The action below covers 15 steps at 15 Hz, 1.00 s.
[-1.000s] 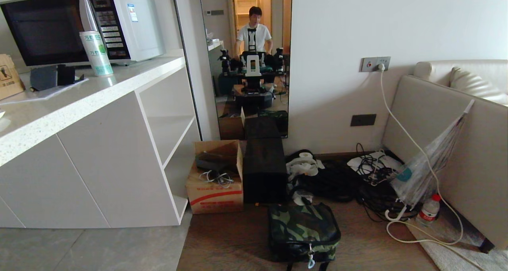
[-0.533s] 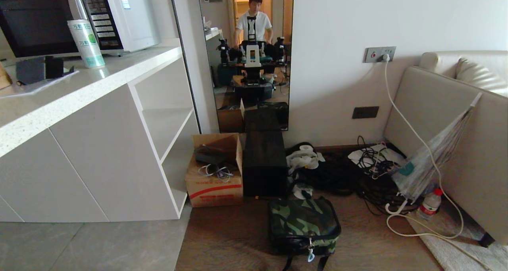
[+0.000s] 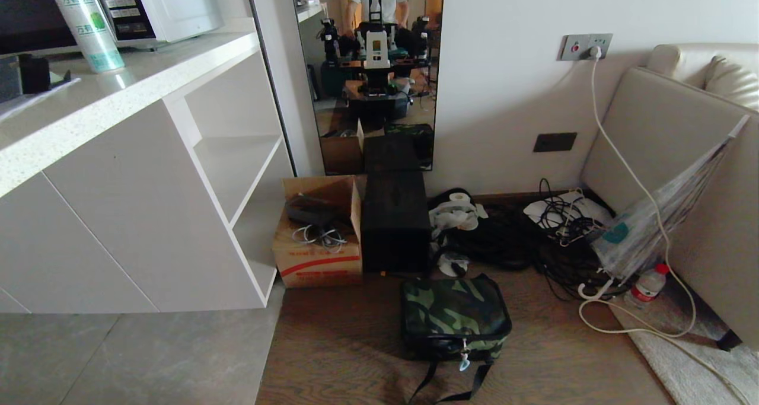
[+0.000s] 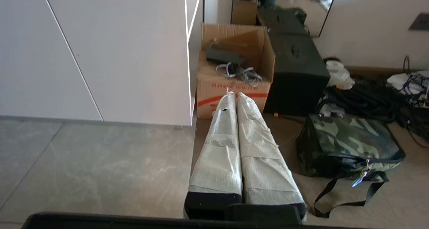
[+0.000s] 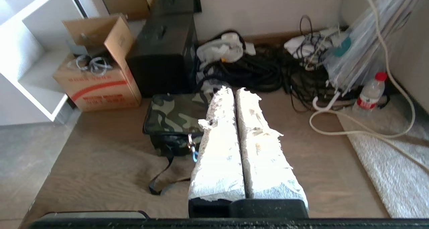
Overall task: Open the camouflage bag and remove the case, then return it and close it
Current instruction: Open the top of the storage box
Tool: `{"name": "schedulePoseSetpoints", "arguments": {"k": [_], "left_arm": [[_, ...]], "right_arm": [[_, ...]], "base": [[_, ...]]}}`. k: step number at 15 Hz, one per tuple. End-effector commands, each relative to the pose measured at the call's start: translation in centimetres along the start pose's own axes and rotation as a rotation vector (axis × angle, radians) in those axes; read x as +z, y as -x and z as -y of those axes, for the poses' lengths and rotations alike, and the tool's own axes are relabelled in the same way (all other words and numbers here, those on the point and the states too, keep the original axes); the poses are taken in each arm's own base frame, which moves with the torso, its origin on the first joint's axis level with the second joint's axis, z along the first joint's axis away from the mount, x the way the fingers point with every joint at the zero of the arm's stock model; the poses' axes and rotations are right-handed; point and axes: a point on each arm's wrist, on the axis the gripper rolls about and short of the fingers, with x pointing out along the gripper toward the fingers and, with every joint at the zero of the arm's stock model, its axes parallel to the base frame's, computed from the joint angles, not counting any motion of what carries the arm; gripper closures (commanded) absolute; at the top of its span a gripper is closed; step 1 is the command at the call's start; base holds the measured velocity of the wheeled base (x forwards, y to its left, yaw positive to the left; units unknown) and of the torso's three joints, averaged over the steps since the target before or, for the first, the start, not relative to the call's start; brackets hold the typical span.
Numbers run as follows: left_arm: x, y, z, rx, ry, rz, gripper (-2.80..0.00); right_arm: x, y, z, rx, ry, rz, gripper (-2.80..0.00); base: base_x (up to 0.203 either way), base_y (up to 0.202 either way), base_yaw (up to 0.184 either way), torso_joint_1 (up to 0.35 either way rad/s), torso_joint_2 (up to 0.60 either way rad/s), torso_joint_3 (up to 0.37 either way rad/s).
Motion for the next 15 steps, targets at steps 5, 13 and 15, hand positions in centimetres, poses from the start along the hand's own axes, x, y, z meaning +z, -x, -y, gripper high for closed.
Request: {"name": "schedulePoseSetpoints", "arguments": {"k": [5,13,15], "left_arm": [[-0.12,-0.03,-0.01,0.001,0.001,-0.004,0.0],[-0.12,-0.03,-0.01,0.0,0.001,-0.004,0.0],[-0.12,-0.04,-0.01,0.0,0.003,-0.001,0.0]], "right_arm": [[0.0,0.0,0.0,0.0,0.0,0.0,0.0],[0.0,0.0,0.0,0.0,0.0,0.0,0.0],[0.0,0.0,0.0,0.0,0.0,0.0,0.0]], "base": [[0.0,0.0,0.0,0.004,0.0,-0.196],[0.0,0.0,0.0,0.002,0.0,-0.196],[0.0,0.0,0.0,0.002,0.0,-0.196]]}}
